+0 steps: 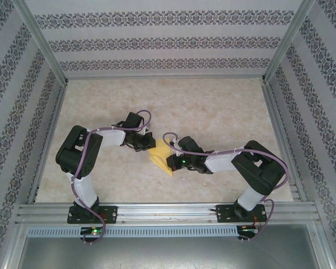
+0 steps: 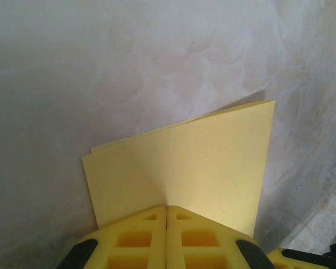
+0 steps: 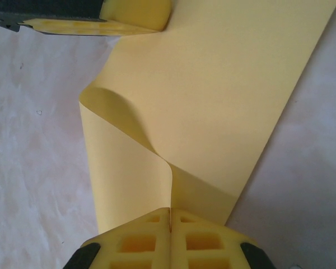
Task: Fold a paper plane with a square sheet of paper (fold left side to right side)
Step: Third fold the triangle at the center of the table.
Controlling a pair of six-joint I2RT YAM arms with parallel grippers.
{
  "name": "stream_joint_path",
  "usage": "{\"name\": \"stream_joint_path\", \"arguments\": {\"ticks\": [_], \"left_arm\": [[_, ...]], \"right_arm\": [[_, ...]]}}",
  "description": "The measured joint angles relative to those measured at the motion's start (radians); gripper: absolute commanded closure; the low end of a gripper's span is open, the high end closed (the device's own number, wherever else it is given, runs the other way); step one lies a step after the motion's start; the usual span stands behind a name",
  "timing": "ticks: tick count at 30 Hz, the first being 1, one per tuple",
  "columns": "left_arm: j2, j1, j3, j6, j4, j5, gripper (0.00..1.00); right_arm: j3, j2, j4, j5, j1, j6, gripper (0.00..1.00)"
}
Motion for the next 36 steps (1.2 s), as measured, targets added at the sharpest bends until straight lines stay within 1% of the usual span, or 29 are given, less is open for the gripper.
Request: {"name": "stream_joint_path", "arguments": {"ticks": [6,11,15,19,22,26,31,36], "left_arm": [[0.0,-0.006,0.019,0.002,-0.016,-0.017,0.84],[0.0,-0.006,0.071,0.023,-0.09,-0.062,0.81],[-0.029,-0.005,0.108,0.045,-0.127,-0.102,0.81],[-0.124,-0.005,0.096,0.06,-0.133,-0.115,0.85],[-0.216,-0.005,0.04,0.064,-0.111,-0.1,0.87],[-0.294,-0.005,-0.075,0.058,-0.047,-0.035,0.9],[-0.308,-0.014,-0.178,0.027,0.025,0.051,0.9],[-0.304,-0.06,-0.192,-0.005,0.078,0.085,0.91]], "right_arm": [[0.005,0.009,0.006,-0.007,0.0,0.0,1.0],[0.003,0.016,0.023,-0.009,0.0,0.0,1.0],[-0.001,0.018,0.033,-0.011,0.0,0.001,1.0],[-0.003,0.019,0.038,-0.014,0.0,0.001,1.0],[-0.003,0.021,0.041,-0.018,0.0,0.001,1.0],[-0.003,0.023,0.045,-0.022,0.0,0.001,1.0],[-0.003,0.025,0.046,-0.025,0.0,0.001,1.0],[-0.003,0.027,0.048,-0.026,0.0,0.001,1.0]]}}
